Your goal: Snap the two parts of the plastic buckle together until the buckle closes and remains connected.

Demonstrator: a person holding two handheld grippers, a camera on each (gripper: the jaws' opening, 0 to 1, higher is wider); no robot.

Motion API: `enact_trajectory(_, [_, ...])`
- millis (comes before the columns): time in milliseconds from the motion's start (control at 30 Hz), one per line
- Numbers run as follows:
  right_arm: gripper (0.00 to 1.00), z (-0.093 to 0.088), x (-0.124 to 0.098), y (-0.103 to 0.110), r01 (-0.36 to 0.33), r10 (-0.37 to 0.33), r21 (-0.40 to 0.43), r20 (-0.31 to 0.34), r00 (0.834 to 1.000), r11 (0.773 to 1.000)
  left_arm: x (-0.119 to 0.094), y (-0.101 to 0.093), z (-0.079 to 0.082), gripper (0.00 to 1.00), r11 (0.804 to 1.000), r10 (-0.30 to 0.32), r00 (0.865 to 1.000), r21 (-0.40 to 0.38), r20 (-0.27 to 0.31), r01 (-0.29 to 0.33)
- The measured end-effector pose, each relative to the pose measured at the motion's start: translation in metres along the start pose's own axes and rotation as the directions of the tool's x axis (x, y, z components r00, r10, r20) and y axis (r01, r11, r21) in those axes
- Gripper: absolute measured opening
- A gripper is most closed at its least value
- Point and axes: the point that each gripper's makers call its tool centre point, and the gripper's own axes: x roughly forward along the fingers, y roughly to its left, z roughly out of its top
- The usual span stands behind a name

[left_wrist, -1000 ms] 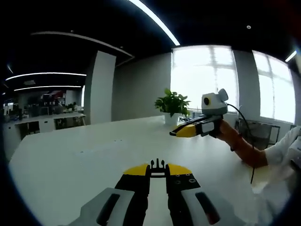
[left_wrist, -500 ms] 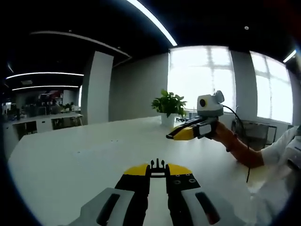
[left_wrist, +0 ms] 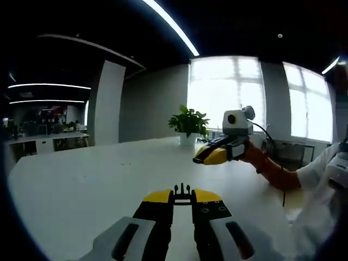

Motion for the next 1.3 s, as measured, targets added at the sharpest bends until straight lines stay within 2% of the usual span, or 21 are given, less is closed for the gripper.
enact_trajectory(67, [0.11,0.005,-0.001,0.007,-0.048,0.049,-0.044,0.02,0.999,0.998,0.0,-0.002,0.0,0.11,1.0,-0.014,1.0,0.005,-0.005,0.014])
enact_trajectory(133, [0.11,0.009,-0.005,0.005,-0.04,0.04,-0.014,0.029,0.999,0.999,-0.001,-0.007,0.002,0.11,0.999,-0.034,0.999,0.029,-0.021,0.034])
enact_trajectory(200, [0.11,0.013,-0.007,0.008,-0.072,0.075,-0.052,0.051,0.996,0.996,-0.003,-0.008,0.005,0.11,0.998,-0.045,0.999,0.041,-0.027,0.047])
enact_trajectory(267, [0.11,0.014,-0.009,0.003,-0.069,0.071,-0.042,0.045,0.996,0.997,-0.003,-0.008,0.009,0.11,0.997,-0.068,0.997,0.035,-0.022,0.068])
enact_trajectory(367, [0.11,0.013,-0.011,0.007,-0.106,0.109,-0.05,0.054,0.993,0.993,-0.004,-0.009,0.011,0.11,0.996,-0.081,0.996,0.036,-0.028,0.082])
enact_trajectory(467, [0.11,0.008,-0.01,0.011,-0.129,0.132,-0.065,0.035,0.991,0.989,-0.002,-0.015,0.011,0.11,0.992,-0.116,0.992,0.049,-0.046,0.118])
enact_trajectory(567, [0.11,0.007,-0.009,0.027,-0.219,0.223,-0.088,0.041,0.974,0.972,0.001,-0.023,0.013,0.11,0.983,-0.174,0.984,0.051,-0.048,0.176])
enact_trajectory(667, [0.11,0.006,-0.008,0.039,-0.273,0.278,-0.088,0.038,0.96,0.958,0.005,-0.027,0.014,0.12,0.978,-0.197,0.979,0.054,-0.054,0.2])
enact_trajectory(767, [0.11,0.003,-0.006,0.046,-0.294,0.297,-0.114,0.012,0.955,0.949,0.008,-0.034,0.011,0.12,0.971,-0.226,0.971,0.065,-0.082,0.231])
enact_trajectory(867, [0.11,0.004,-0.007,0.052,-0.331,0.336,-0.132,0.017,0.942,0.934,0.005,-0.038,0.009,0.12,0.965,-0.246,0.966,0.071,-0.078,0.252])
enact_trajectory(1033, [0.11,0.0,-0.007,0.057,-0.354,0.358,-0.139,0.003,0.934,0.925,0.0,-0.039,0.0,0.12,0.961,-0.261,0.96,0.068,-0.097,0.268])
enact_trajectory(1100, [0.11,-0.007,-0.01,0.064,-0.388,0.391,-0.149,-0.008,0.92,0.91,-0.004,-0.046,-0.004,0.12,0.949,-0.308,0.946,0.037,-0.101,0.313])
enact_trajectory(1133, [0.11,-0.008,-0.011,0.064,-0.39,0.394,-0.146,-0.003,0.919,0.909,-0.006,-0.05,-0.008,0.12,0.943,-0.324,0.939,0.037,-0.113,0.33])
enact_trajectory(1300, [0.11,-0.014,-0.011,0.064,-0.406,0.406,-0.126,-0.021,0.913,0.905,-0.007,-0.054,-0.016,0.12,0.937,-0.337,0.93,0.046,-0.146,0.347])
